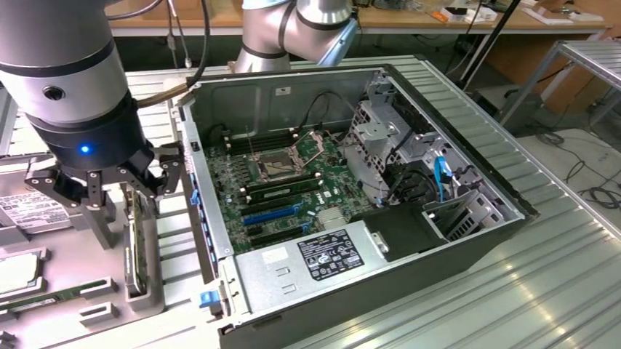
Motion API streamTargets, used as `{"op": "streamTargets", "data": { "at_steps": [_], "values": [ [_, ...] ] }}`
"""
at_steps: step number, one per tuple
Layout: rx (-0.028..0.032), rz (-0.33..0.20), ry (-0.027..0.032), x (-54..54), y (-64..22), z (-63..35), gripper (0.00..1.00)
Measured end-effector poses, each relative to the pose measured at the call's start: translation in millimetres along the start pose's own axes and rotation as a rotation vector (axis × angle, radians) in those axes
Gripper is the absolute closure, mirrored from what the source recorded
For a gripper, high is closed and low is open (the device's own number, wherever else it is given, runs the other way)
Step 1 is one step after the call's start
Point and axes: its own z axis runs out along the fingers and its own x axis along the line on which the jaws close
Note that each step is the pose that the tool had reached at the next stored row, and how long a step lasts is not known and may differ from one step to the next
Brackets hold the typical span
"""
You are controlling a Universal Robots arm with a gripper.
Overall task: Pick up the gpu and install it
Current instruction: 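Pick up the gpu and move the gpu toward the slot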
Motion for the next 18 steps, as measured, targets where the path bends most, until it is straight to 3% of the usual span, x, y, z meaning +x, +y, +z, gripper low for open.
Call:
{"op": "streamTargets", "data": {
  "at_steps": [18],
  "values": [
    [0.0001,0.0,0.0,12.9,-10.0,11.5,0.46]
  ]
}}
